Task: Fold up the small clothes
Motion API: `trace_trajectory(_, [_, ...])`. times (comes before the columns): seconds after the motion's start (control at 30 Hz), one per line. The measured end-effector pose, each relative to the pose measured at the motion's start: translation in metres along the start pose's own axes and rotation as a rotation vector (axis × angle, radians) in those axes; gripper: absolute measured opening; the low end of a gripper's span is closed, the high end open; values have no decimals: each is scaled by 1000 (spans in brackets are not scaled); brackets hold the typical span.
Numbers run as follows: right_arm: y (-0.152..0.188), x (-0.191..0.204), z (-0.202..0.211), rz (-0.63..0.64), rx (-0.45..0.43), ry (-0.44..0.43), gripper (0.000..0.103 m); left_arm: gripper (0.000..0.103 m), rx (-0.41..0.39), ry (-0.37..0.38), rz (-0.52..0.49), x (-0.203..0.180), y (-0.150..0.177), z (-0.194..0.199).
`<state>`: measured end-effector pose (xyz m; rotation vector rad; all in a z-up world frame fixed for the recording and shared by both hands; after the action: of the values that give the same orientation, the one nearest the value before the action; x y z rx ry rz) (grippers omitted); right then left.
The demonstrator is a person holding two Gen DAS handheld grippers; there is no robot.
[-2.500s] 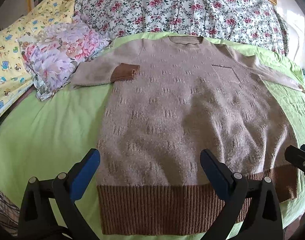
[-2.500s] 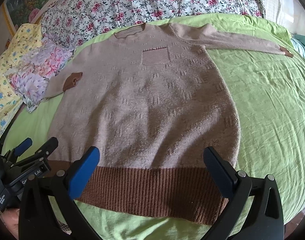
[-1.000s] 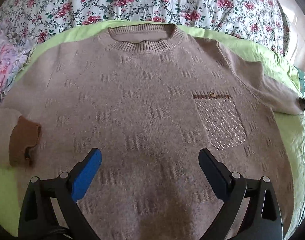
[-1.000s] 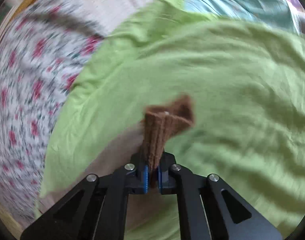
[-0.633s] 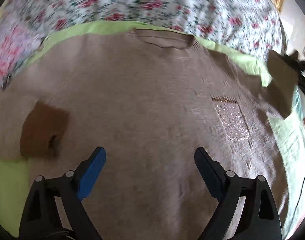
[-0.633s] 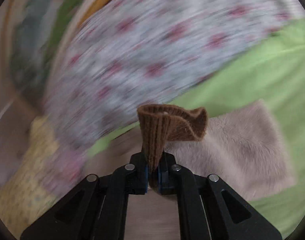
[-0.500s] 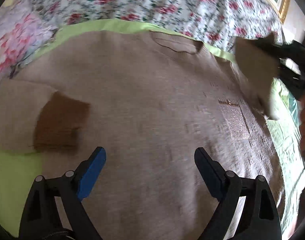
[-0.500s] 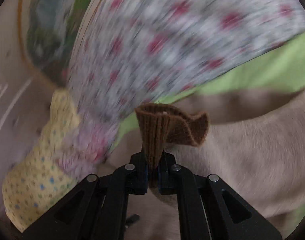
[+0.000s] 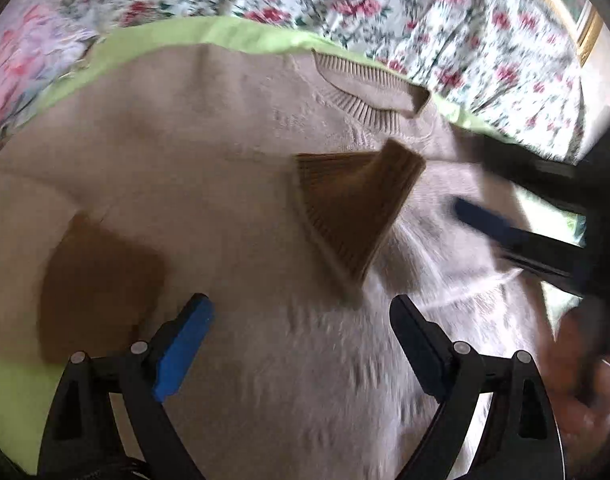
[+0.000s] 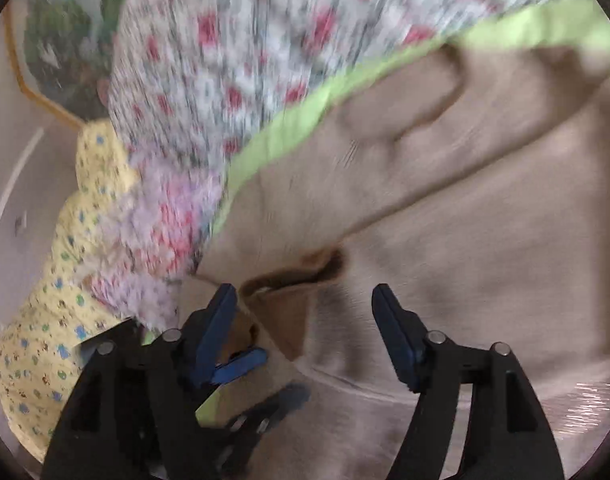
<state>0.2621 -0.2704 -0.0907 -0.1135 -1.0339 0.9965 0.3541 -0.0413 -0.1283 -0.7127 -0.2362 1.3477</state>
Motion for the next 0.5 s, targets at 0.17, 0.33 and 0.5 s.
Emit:
trace_trajectory(0.17, [-10,-30,75,-56,-146,17,72,85,-12,-51,-19,-13,-21,-34])
trace_trajectory(0.33, [-14,-75,134,-110,-268,144,72,6,-68,39,-2,-12,-39,-17])
trace_trajectory(0.5, [-28,-120,169,-148,-335,331,72,8,-92,9,48,23,-31,-12])
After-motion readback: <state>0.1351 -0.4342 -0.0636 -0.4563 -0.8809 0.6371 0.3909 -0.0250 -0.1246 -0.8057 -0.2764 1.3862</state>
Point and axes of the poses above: each gripper's, at about its wrist camera, not at the fingertips, and z roughly against the way its jaws point, x to its left, y to its underside, the point moved 6 cm from there along -z, roughly the way its jaws point, and after that the axes turned 6 degrees about -x, right-handed, at the moved point
